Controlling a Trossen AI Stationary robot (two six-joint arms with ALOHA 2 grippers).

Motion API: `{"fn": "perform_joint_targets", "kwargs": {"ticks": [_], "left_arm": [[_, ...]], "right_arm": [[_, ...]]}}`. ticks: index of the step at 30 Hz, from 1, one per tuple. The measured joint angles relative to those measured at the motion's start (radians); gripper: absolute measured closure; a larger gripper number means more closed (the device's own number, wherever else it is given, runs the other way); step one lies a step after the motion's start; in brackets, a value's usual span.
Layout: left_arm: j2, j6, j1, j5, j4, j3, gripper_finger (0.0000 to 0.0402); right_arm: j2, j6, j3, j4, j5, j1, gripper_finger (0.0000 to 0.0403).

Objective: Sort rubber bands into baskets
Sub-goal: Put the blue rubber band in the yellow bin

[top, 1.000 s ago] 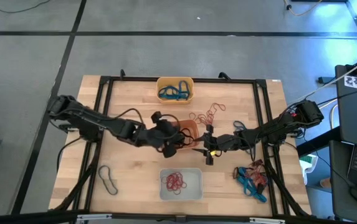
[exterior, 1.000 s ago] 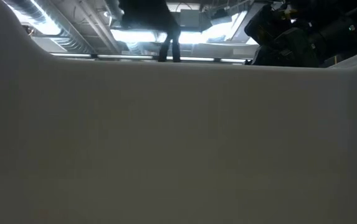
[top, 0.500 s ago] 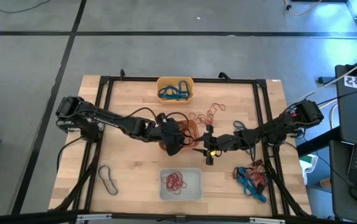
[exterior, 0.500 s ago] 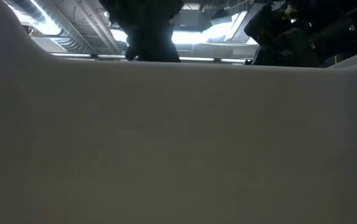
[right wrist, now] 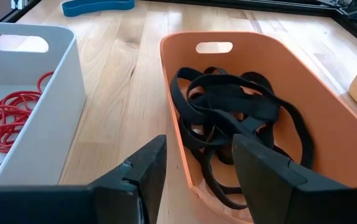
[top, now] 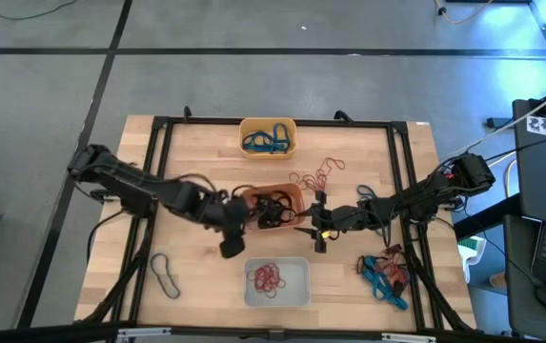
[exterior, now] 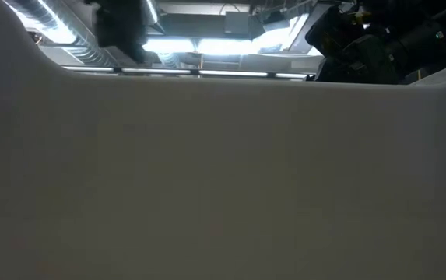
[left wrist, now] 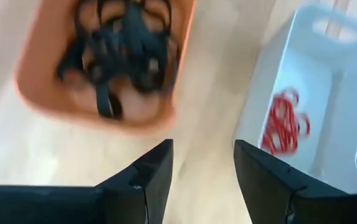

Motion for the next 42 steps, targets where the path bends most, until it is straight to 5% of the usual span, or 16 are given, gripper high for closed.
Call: {"fn": "perform_joint_targets", "kwargs": {"ticks": [12,24,42], "left_arm": [[0.008,-0.552,-0.292,0.026,-0.235,0.0,0.0235],[0.008,-1.028,-0.488,0.104,-0.286,-0.111,0.0235],[0.009,-1.342,-0.599,0.296,-0.131,-0.39,0.0235]], "right_arm": [[0.0,0.002,0.0,0.003,0.0,0.0,0.0221],[0.0,0.008,0.0,0.003,0.0,0.0,0.0221],[0.0,0.008,0.0,0.004,0.002,0.0,0.0221]]}}
